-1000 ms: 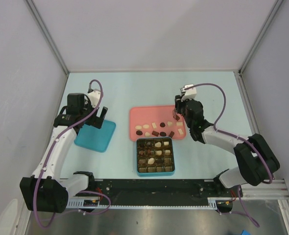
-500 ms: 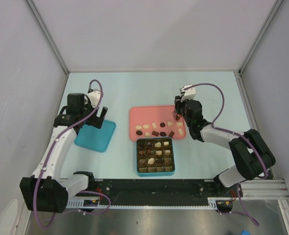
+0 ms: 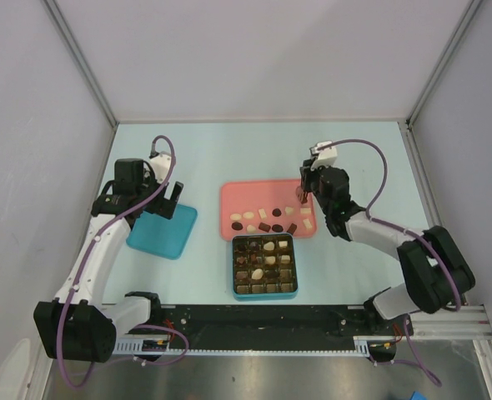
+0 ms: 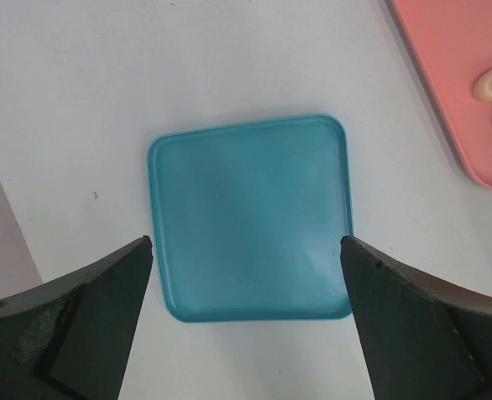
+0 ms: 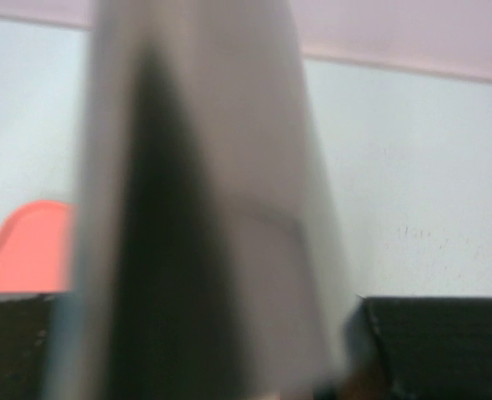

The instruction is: Pack the chocolate

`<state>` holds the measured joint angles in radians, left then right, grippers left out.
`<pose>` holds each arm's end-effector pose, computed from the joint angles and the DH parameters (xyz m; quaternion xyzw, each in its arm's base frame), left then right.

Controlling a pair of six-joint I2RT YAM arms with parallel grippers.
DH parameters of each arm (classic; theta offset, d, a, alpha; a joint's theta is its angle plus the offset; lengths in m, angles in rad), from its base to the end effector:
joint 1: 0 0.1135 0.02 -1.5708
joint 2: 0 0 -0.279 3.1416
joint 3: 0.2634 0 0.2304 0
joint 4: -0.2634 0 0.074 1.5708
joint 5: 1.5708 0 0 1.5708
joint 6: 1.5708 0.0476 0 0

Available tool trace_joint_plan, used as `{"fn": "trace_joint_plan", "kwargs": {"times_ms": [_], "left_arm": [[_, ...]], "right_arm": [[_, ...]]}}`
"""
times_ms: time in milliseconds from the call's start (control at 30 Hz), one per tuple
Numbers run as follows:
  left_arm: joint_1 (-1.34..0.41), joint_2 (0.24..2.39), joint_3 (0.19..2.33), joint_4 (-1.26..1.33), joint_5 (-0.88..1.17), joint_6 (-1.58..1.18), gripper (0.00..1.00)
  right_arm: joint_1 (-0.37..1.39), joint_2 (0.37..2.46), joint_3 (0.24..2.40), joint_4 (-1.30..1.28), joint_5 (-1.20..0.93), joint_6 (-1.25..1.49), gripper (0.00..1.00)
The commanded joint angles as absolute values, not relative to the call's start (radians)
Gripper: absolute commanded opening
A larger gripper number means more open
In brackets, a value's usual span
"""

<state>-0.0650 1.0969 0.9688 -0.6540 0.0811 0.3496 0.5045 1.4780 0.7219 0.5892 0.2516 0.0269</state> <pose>0.2064 -0.0173 0.3072 0.2051 0.8995 0.0174 0.3853 0.2820 0.1422 0.2624 -0.1005 0.7552 0.0758 0.6433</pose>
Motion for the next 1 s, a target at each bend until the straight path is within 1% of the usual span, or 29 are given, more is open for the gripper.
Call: {"fn": "trace_joint_plan", "kwargs": {"times_ms": [0,200,233,333,400,533,733,833,967], "left_arm": [[-0.060,1.086,0.999,-0.650,0.072,0.362,1.00],[-0.060,1.080,0.996,-0.649,0.066,0.365,1.00],[-0.060,1.080,0.996,-0.650,0.066,0.365,1.00],[-0.060,1.081,0.996,-0.650,0.075,0.359,1.00],[-0.060,1.085,0.996,-0.650,0.083,0.356,1.00],[-0.060,1.088,1.000,-0.650,0.086,0.345,1.00],[-0.060,1.086,0.999,-0.653,0.086,0.342,1.00],[-0.060,1.083,0.993,-0.653,0.087,0.342,1.00],[-0.060,1.081,0.992,-0.652,0.089,0.341,1.00]], "right_arm": [[0.535,1.262,0.755,0.571,0.218,0.038,0.22],[0.702,1.046,0.756,0.269,0.239,0.034,0.22],[0.719,0.985,0.756,0.177,0.238,0.061,0.22],[0.794,0.884,0.755,0.008,0.245,0.109,0.22],[0.865,0.844,0.755,-0.101,0.300,0.147,0.22],[0.982,0.792,0.753,-0.196,0.379,0.215,0.23],[1.181,0.816,0.752,-0.258,0.509,0.307,0.24],[1.242,0.825,0.749,-0.279,0.566,0.330,0.24],[1.249,0.819,0.730,-0.269,0.584,0.337,0.25]]}}
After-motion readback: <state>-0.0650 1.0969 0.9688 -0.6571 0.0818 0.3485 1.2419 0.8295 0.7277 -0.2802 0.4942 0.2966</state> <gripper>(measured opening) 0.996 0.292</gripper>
